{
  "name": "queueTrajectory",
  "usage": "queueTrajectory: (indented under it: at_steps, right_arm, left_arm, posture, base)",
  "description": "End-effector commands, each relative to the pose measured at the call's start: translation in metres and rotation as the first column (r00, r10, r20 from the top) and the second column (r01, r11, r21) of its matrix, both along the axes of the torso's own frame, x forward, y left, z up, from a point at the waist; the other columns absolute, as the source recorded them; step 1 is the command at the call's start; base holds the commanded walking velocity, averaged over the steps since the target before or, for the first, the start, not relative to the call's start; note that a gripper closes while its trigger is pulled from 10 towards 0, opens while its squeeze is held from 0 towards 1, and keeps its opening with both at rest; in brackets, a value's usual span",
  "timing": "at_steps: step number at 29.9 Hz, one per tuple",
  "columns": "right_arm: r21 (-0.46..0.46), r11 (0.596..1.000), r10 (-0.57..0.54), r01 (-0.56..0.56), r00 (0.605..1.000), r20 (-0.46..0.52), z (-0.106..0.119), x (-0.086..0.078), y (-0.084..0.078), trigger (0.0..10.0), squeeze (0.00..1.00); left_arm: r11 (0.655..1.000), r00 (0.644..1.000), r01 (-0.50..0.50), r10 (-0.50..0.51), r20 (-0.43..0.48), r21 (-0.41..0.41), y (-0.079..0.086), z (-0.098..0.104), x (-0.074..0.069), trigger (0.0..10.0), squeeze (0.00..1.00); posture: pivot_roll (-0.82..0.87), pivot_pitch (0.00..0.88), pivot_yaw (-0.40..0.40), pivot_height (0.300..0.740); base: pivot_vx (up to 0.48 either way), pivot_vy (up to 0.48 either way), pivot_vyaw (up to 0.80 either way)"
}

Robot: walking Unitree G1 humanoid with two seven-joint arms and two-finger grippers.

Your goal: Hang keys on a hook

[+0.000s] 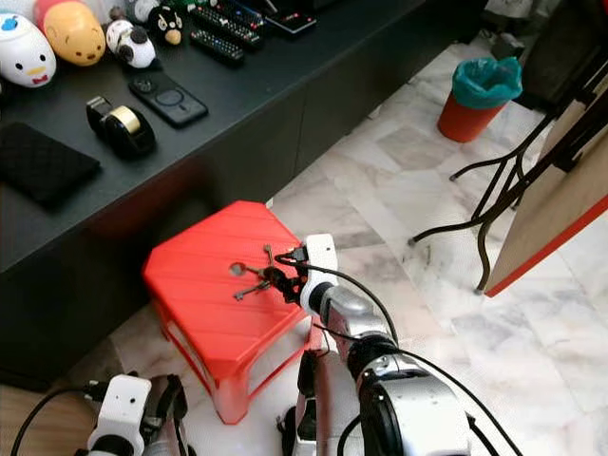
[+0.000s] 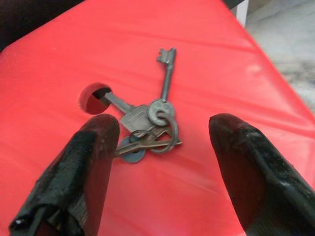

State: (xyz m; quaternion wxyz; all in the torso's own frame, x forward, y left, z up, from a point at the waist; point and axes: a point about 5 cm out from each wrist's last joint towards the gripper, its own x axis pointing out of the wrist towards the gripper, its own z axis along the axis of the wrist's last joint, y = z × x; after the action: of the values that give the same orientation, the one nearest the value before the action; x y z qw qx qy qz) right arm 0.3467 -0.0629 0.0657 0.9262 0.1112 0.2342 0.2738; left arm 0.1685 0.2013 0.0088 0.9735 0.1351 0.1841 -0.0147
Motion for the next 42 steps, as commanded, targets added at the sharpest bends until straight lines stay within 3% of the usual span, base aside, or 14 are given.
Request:
queueTrajectory:
  at_steps: [1,12,26,28,42]
  right_arm:
    - [0.001,1.0,0.006,-0.006,1.0,-0.002,0.002,0.001,0.001,10.0,0.0]
    - [-0.012,1.0,-0.003,0.003,1.0,-0.025,-0.002,-0.001,0.004,10.0,0.0]
    - [-0.031,0.999,0.029,-0.031,0.998,-0.062,-0.009,-0.008,0.012,10.0,0.0]
    - [-0.022,0.999,0.03,-0.031,0.998,-0.062,-0.009,-0.008,0.012,0.0,0.0]
    - [-0.039,0.998,0.041,-0.045,0.995,-0.087,-0.016,-0.013,0.011,0.0,0.0]
  left_arm:
    - [1.0,0.997,-0.005,0.005,-0.083,0.001,-0.002,-0.012,-0.016,10.0,0.0]
    - [1.0,0.998,-0.019,0.019,-0.058,0.01,0.0,0.005,-0.023,10.0,0.0]
    - [1.0,0.997,-0.02,0.021,-0.075,0.011,-0.004,0.009,-0.034,10.0,0.0]
    - [1.0,0.997,-0.02,0.021,-0.078,0.011,-0.004,0.009,-0.035,10.0,0.0]
    - [1.0,0.994,-0.016,0.016,-0.106,0.0,-0.009,0.008,-0.041,10.0,0.0]
  posture:
    - [0.14,0.299,-0.179,0.567]
    - [0.17,0.326,-0.18,0.567]
    - [0.18,0.352,-0.182,0.567]
    - [0.18,0.354,-0.182,0.567]
    - [0.17,0.368,-0.183,0.567]
  base:
    - [0.0,0.0,0.0]
    - [0.0,0.0,0.0]
    - [0.0,0.0,0.0]
    - [0.0,0.0,0.0]
    - [0.0,0.0,0.0]
